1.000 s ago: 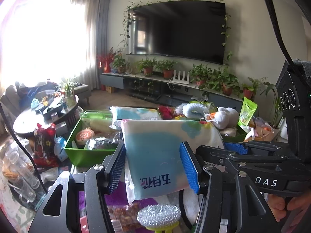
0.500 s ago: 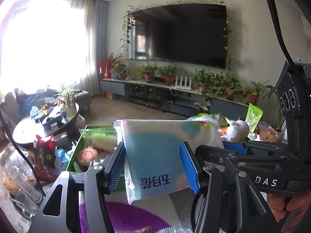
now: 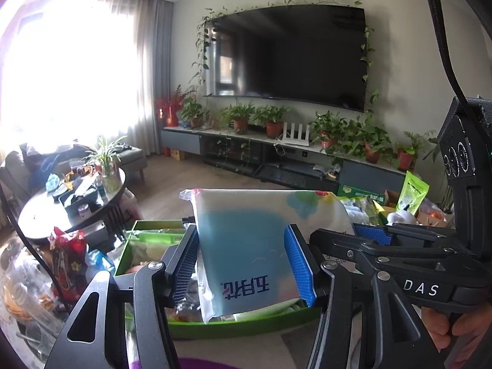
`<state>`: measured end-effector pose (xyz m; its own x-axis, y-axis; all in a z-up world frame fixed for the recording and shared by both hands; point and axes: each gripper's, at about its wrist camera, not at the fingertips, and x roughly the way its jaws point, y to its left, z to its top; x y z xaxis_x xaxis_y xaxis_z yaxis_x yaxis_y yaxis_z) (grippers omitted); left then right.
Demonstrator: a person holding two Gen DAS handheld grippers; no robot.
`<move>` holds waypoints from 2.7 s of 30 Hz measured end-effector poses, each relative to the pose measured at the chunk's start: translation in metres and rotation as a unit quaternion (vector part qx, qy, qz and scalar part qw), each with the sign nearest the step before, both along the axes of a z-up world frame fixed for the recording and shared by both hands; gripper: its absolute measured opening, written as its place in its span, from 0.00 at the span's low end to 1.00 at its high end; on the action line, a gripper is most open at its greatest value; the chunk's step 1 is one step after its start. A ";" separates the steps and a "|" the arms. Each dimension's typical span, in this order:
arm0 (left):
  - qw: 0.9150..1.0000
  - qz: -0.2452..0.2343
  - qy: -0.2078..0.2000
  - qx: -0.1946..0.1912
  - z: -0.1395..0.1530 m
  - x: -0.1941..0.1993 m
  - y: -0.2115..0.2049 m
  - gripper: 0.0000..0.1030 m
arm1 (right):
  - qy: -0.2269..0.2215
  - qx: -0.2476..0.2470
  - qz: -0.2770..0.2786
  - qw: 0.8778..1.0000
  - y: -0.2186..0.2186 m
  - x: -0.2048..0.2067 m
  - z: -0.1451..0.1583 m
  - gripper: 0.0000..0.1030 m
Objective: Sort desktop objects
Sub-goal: 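Carry the tissue pack with the left gripper toward the green boxes, then lower the tissue pack into the green box and open the left gripper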
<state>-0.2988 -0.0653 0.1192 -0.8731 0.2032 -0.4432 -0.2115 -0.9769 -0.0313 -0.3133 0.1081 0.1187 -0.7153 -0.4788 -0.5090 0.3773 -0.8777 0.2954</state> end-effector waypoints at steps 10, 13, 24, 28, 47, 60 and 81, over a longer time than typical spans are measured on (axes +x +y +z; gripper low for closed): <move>1.000 0.005 -0.010 0.002 -0.008 -0.033 -0.007 0.54 | -0.003 -0.002 0.002 1.000 -0.006 -0.029 -0.005 0.37; 1.000 0.006 -0.014 -0.002 -0.011 -0.040 -0.008 0.54 | -0.008 -0.005 0.002 1.000 -0.007 -0.035 -0.009 0.37; 0.999 0.009 -0.050 0.001 -0.029 -0.071 -0.010 0.54 | -0.044 -0.011 -0.002 0.999 -0.008 -0.066 -0.030 0.37; 0.998 0.010 -0.061 0.003 -0.037 -0.080 -0.014 0.54 | -0.059 -0.016 -0.005 0.998 -0.011 -0.076 -0.039 0.37; 0.996 0.020 -0.086 -0.011 -0.063 -0.094 -0.012 0.55 | -0.076 0.021 -0.029 0.996 -0.014 -0.084 -0.052 0.42; 0.997 0.038 -0.061 -0.006 -0.046 -0.076 -0.027 0.69 | -0.041 0.032 -0.025 0.998 -0.015 -0.062 -0.032 0.52; 0.999 0.033 -0.003 0.011 0.008 0.006 -0.030 0.75 | 0.012 0.036 0.019 0.999 -0.021 0.025 0.023 0.52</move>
